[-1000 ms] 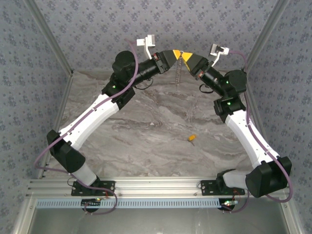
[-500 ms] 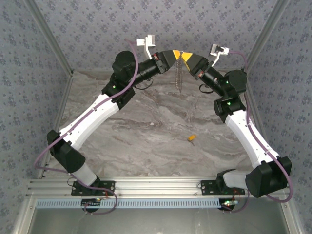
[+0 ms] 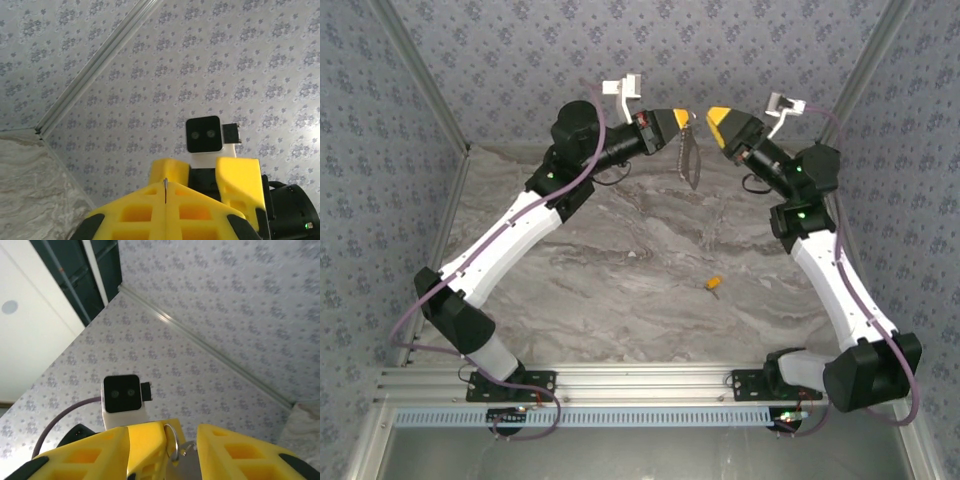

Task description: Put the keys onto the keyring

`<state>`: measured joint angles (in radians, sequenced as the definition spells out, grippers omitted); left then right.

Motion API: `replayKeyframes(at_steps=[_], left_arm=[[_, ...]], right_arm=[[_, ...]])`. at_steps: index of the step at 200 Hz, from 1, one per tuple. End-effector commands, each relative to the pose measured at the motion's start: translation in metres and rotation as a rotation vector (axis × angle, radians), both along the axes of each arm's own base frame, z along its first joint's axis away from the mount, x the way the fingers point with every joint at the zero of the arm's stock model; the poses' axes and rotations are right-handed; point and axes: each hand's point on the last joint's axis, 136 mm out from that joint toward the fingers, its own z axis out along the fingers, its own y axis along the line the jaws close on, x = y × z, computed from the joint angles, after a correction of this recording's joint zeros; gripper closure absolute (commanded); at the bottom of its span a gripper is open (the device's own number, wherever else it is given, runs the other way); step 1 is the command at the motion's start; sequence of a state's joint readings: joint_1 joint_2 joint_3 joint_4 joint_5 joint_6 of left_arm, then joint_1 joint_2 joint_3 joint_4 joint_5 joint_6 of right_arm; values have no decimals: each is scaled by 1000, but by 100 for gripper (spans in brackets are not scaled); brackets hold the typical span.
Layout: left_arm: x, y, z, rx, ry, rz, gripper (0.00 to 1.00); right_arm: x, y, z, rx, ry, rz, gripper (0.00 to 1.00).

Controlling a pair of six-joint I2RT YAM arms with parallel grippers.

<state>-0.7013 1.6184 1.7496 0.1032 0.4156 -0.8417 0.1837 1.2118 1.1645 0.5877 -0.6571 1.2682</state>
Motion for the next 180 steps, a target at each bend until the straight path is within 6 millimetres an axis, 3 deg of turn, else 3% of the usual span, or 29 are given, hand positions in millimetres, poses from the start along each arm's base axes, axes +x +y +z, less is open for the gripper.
replayKeyframes(at_steps=[1, 33, 39, 41, 49, 51, 56, 115, 180], left_arm=[[-13, 18, 26, 31, -102, -35, 100], [-19, 22, 18, 164, -160, -93, 100], [-19, 19, 6, 212, -154, -110, 100], [-23, 22, 17, 209, -181, -112, 100], [-25, 19, 12, 252, -190, -137, 100], [-26, 19, 11, 261, -193, -143, 100], [-29, 18, 10, 282, -199, -163, 100], [-44, 11, 1, 419, -211, -315, 100], [-44, 6, -9, 442, -197, -355, 100]], right_arm=[[-15, -19, 0, -39, -5, -11, 55], [-19, -26, -5, -102, 5, 16, 52], [-20, -25, -4, -113, 2, 25, 51], [-20, -25, -5, -118, 2, 28, 51], [-18, -23, -10, -134, 10, 34, 51], [-21, -23, 0, -138, -17, 33, 51], [-22, -22, 2, -151, -24, 38, 51], [-33, 2, 6, -230, -79, 126, 50], [-43, 28, 2, -270, -112, 223, 52]])
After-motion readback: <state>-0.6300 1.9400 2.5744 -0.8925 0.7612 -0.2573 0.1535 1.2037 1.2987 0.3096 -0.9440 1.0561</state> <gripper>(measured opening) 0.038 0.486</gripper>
